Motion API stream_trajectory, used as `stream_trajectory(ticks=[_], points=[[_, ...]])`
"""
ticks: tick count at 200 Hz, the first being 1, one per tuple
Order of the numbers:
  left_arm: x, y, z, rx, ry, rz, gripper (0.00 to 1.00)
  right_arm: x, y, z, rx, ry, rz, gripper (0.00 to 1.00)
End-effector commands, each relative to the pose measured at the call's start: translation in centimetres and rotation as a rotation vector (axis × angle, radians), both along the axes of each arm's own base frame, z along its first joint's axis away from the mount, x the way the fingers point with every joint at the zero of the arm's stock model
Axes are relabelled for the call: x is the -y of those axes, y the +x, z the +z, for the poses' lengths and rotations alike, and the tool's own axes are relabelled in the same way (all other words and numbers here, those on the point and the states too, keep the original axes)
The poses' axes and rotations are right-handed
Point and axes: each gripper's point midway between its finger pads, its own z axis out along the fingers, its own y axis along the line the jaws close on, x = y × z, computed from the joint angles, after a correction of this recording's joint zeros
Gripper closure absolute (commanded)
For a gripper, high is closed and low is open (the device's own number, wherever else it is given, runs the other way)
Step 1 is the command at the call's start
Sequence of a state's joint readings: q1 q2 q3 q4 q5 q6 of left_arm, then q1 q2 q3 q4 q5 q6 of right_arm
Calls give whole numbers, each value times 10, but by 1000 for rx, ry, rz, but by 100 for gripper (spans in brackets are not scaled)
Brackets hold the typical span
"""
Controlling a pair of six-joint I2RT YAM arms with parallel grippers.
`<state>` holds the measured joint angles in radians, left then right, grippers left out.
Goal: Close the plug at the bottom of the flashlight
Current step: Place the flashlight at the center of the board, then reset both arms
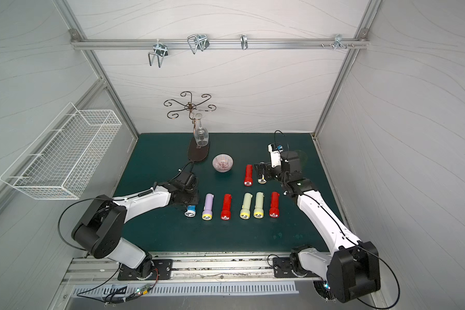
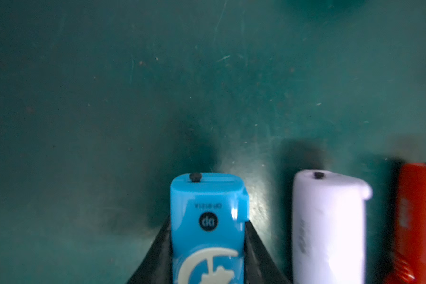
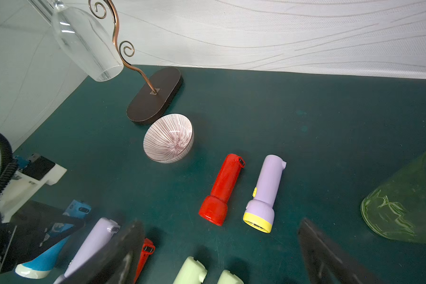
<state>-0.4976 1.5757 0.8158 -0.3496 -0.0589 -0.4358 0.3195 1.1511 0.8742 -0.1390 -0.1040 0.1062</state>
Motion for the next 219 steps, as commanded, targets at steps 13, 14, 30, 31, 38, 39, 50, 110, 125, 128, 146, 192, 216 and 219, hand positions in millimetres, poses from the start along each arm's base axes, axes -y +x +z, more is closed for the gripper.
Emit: stream_trajectory(ticks=[13, 14, 30, 31, 38, 39, 50, 110, 125, 128, 146, 192, 216, 219], points=[[6, 12, -5, 4, -11, 17, 97, 2, 1, 11, 49, -4, -11, 1], [6, 12, -5, 5, -12, 18, 96, 2, 1, 11, 49, -4, -11, 1], [7, 11, -9, -11, -15, 16, 89, 3, 2, 10, 49, -8, -17, 1], [8, 11, -9, -12, -15, 16, 88, 3, 2, 10, 49, -8, -16, 1], [7, 10, -10, -19, -13, 15, 76, 4, 3, 9, 53, -10, -26, 1], [7, 10, -10, -19, -13, 14, 74, 4, 3, 9, 54, -10, -28, 1], [7, 8, -11, -29, -14, 12, 62, 9, 8, 5, 64, -11, -69, 1], [-2, 6, 14, 27, 6, 14, 1, 52, 17, -39, 125, -97, -297, 1], [-6, 11, 34, 69, 25, 4, 1, 66, 18, -43, 139, -134, -357, 1], [-7, 12, 38, 79, 30, 2, 1, 69, 18, -44, 138, -143, -363, 1], [-18, 23, 71, 149, 35, 9, 1, 81, 19, -55, 107, -201, -405, 1], [-72, 53, 150, 408, 56, 54, 1, 90, 20, -96, 100, -321, -391, 1], [-102, 63, 156, 548, 133, 56, 1, 92, 23, -107, 148, -291, -380, 1], [-106, 63, 151, 554, 134, 67, 1, 94, 23, -108, 154, -282, -382, 1]])
